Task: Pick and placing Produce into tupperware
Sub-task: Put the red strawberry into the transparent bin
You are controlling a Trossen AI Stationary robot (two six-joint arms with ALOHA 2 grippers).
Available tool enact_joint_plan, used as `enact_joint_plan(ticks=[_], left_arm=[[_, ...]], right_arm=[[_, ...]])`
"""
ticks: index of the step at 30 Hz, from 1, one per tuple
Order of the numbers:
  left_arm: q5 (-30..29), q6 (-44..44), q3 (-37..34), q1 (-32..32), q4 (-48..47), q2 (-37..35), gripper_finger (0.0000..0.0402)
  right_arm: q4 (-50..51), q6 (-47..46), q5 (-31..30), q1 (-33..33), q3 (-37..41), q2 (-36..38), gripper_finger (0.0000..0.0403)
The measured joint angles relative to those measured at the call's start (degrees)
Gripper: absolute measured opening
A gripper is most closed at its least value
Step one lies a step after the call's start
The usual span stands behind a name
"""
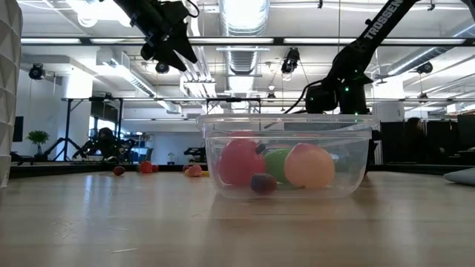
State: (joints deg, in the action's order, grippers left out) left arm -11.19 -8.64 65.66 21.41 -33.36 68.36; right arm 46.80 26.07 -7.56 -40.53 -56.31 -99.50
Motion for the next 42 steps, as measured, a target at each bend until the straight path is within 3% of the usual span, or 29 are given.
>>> enact_joint_plan(ticks=[8, 25, 33, 42], left_arm=[[0.01, -0.04, -1.76, 0.00, -0.02, 0.00, 0.0274], [0.03, -1.64, -2.57, -0.04, 0.02, 0.00, 0.0274], [0.06, -3.04, -2.59, -0.04, 0.76, 0.00, 0.0274], [0.07, -3.19, -2.65, -0.09, 1.96, 0.00, 0.0274]], right_arm=[[-0.71, -0.61, -0.02, 0.00, 0.00, 0.00, 0.0134], [-0.29, -3.89, 0.56, 0.00, -0.78, 0.58, 0.0130], [1.05, -9.77, 7.71, 0.00, -2.95, 0.81, 0.0130], [1.17, -10.70, 11.21, 0.00, -4.97, 1.13, 0.0130]])
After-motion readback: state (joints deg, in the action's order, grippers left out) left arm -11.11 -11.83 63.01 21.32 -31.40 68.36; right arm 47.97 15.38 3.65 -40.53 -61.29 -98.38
